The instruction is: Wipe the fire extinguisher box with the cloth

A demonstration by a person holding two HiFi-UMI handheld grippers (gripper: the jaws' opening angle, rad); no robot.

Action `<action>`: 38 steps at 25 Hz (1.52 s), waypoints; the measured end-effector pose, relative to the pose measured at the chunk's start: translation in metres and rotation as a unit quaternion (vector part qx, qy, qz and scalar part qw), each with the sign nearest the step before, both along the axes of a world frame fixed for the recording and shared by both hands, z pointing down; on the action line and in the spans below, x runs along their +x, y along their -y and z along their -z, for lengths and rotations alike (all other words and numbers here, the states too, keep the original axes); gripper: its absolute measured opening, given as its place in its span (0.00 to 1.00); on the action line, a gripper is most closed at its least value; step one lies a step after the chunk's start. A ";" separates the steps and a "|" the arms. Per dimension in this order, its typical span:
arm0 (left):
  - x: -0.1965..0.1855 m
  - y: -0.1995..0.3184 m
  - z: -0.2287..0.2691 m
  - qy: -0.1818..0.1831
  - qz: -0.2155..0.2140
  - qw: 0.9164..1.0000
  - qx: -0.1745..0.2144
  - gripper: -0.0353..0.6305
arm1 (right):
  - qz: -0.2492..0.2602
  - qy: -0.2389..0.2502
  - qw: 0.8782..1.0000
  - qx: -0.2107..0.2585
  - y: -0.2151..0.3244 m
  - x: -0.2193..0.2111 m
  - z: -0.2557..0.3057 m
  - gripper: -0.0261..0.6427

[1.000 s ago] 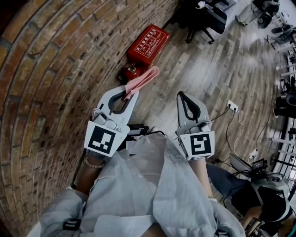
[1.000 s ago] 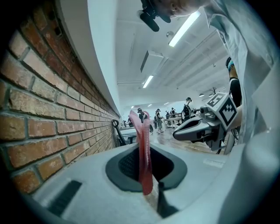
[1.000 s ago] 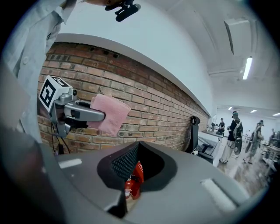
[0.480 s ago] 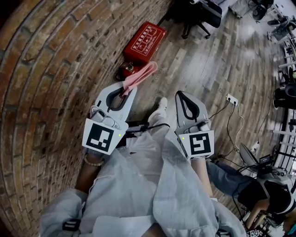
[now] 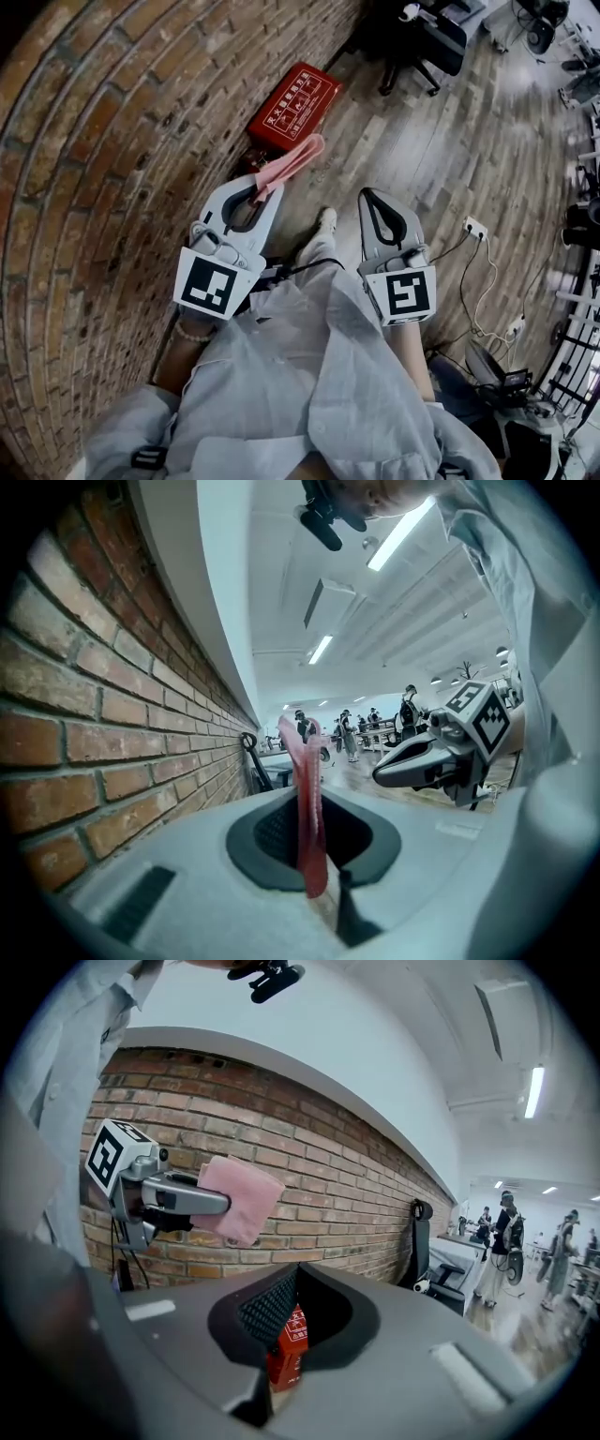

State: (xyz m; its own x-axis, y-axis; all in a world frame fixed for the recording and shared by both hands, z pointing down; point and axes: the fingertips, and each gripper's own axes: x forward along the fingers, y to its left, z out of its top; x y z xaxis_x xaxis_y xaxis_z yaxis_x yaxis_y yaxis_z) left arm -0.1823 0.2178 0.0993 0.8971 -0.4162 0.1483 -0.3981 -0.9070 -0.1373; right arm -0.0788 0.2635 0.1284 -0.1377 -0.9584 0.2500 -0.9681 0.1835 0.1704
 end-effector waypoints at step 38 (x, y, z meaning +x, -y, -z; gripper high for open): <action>0.191 0.201 -0.077 0.096 0.082 0.990 -0.061 0.07 | 0.111 0.045 0.990 -0.070 0.216 0.184 -0.073 0.05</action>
State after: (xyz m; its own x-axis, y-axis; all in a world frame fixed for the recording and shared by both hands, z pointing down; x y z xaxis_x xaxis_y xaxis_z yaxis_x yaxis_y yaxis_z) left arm 0.0082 0.0170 0.1759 0.7690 -0.5232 0.3672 -0.5193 -0.8464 -0.1184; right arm 0.1051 0.0478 0.2012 -0.3687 -0.8588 0.3556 -0.9116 0.4089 0.0423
